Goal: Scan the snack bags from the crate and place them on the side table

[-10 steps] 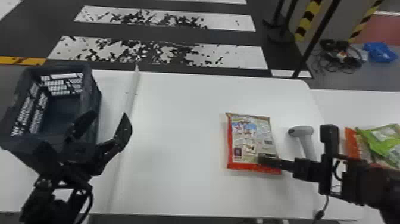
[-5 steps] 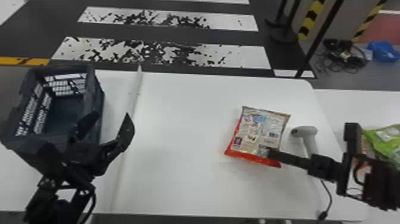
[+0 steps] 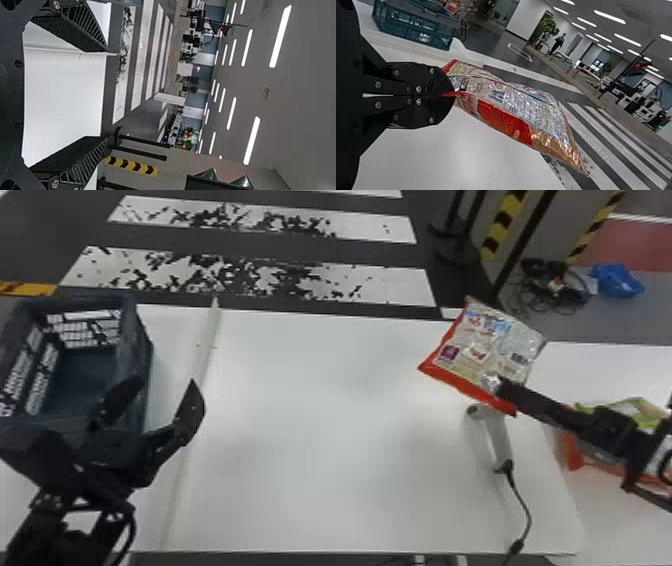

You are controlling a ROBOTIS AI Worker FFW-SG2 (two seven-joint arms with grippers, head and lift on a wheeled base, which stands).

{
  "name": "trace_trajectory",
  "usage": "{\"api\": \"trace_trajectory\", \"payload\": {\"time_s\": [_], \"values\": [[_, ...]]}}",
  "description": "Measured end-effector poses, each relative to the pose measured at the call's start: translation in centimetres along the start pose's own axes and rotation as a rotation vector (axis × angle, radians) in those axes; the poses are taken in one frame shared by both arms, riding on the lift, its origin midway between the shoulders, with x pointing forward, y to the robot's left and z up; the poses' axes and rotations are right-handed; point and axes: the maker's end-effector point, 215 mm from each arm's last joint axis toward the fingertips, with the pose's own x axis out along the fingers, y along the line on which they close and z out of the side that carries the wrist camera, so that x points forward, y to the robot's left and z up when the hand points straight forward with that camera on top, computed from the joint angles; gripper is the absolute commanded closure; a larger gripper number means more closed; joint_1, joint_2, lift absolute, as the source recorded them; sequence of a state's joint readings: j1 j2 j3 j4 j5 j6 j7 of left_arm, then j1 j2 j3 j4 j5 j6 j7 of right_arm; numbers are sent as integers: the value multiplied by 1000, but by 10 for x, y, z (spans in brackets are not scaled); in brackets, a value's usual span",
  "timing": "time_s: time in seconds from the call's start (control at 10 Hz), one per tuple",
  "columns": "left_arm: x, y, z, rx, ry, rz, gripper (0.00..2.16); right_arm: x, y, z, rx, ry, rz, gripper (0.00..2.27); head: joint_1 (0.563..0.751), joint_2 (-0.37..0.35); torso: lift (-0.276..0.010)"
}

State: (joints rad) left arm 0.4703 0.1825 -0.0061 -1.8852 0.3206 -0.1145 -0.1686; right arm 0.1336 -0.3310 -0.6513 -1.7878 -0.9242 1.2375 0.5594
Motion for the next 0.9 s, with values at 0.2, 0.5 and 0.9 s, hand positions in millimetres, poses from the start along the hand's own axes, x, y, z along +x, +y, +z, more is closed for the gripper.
{"api": "trace_trajectory", "payload": {"time_s": [0.2,0.5,0.9], "values": [[0,0,0,0,0,1,90,-36,-22,40,35,-124,-41,2253,695,-228,-81],[1,-1,0,-2,-1,0,90,-89,-90,90,115,-364,-149,2253,695,-339,-81],[1,0,0,-1,-1,1,90,-129,-188,109,216,-568,-354,2226,695,-350,-81]]}}
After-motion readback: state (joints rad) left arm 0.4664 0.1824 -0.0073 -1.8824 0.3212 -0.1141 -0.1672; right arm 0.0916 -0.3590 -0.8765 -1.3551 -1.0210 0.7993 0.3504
